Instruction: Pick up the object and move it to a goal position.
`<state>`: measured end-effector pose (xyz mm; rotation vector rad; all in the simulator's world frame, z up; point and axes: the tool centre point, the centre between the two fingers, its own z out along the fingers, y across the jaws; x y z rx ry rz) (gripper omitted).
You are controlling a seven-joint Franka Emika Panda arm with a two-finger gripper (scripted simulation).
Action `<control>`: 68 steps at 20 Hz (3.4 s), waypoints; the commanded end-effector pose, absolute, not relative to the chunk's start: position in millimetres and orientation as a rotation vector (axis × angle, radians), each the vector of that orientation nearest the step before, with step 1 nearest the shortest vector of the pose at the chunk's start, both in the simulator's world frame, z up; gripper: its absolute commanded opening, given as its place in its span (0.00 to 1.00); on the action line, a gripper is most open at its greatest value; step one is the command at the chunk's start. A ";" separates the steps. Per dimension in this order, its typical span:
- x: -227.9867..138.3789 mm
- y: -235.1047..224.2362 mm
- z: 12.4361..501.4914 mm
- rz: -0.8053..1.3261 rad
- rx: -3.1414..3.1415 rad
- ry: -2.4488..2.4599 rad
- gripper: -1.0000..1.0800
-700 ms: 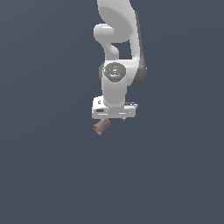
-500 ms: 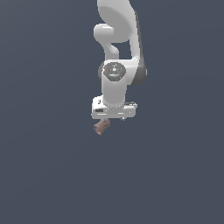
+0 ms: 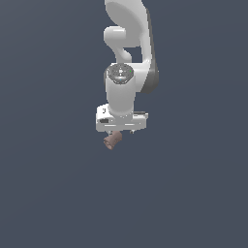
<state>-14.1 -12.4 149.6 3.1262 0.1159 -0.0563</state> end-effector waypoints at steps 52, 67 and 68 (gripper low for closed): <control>-43.5 -56.4 90.1 0.000 2.941 -1.103 0.96; -43.1 -56.6 61.3 0.000 2.940 -1.108 0.00; -43.1 -56.6 61.3 0.000 2.940 -1.108 0.00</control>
